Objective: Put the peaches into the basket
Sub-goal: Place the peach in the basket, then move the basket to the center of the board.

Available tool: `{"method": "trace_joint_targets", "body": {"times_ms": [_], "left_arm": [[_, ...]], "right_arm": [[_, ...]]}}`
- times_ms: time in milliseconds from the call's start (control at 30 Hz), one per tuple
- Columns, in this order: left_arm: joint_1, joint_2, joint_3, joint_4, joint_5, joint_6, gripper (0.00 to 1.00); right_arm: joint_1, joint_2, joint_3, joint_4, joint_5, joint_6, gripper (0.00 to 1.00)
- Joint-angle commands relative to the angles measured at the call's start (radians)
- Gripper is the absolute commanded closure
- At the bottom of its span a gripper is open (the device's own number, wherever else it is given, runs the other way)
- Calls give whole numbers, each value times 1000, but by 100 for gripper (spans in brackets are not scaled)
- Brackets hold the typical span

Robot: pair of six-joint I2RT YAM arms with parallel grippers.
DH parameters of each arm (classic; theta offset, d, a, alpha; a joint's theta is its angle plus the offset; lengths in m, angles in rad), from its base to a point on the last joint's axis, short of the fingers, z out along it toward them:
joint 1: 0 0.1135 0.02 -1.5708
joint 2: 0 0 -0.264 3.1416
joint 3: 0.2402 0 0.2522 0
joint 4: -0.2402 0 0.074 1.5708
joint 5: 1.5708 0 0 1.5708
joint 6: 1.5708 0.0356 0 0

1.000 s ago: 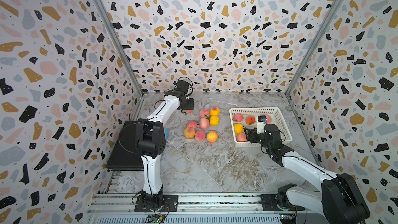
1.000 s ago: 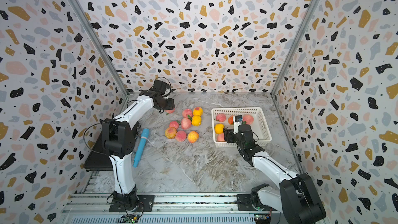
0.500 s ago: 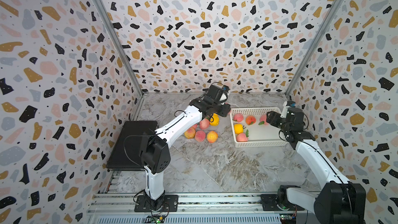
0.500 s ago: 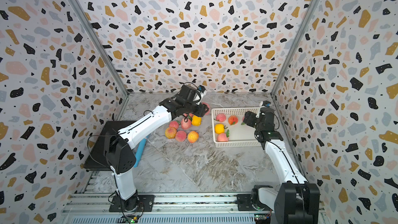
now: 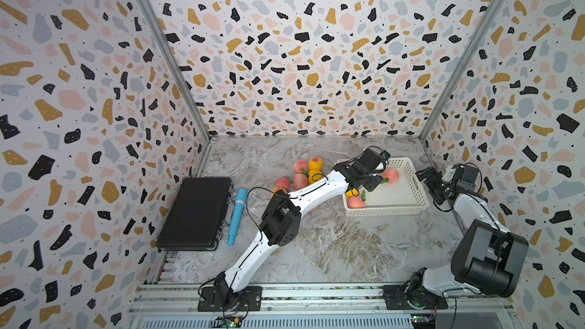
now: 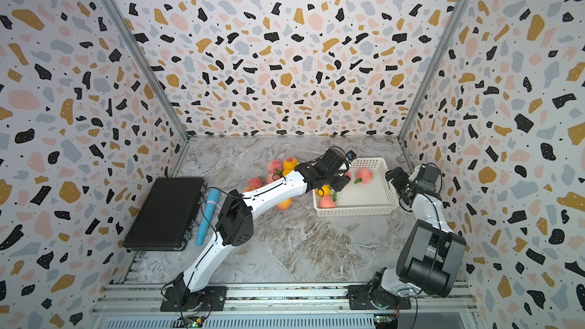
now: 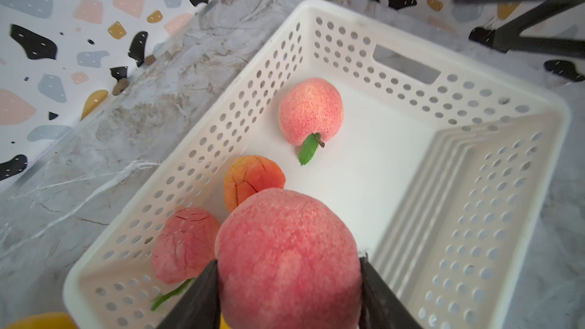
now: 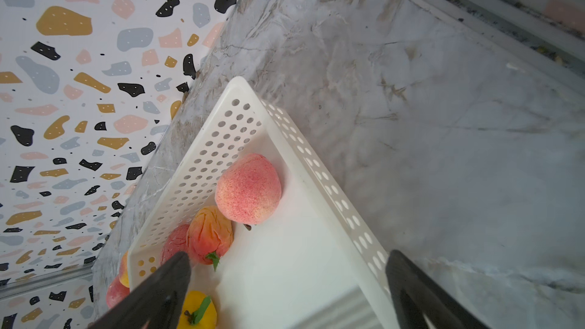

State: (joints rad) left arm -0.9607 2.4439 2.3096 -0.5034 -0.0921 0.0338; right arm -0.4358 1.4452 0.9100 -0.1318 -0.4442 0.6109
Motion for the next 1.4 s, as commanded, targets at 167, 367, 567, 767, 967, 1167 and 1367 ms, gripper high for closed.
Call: {"method": "trace_joint_targets", "body": {"times_ms": [167,367,567,767,967,1167,1367], "left_arm": [[-21,73,57,-81,-94,73,40],[-22,30,5,-58,-97,84,21],[-21,-25,57,-133,-61,48,10],[7,-218,-67,-146,-6,-49,5],[162,-467,-324,-114,164,-206,4],[379,-675,-599,-74,291,-276,4],[575,-822,-795,-23,438,-335,5]], "right_arm": [[-9,51,133,-74,-25,-21,1],[-10,141,180,-45,-29,-19,0],[-11,225,231,-39,-36,-35,1],[-2,304,268,25,-81,-9,4],[56,328,274,9,-89,-38,6],[108,317,248,19,-98,-42,8],[145,305,206,38,-108,-32,9]]}}
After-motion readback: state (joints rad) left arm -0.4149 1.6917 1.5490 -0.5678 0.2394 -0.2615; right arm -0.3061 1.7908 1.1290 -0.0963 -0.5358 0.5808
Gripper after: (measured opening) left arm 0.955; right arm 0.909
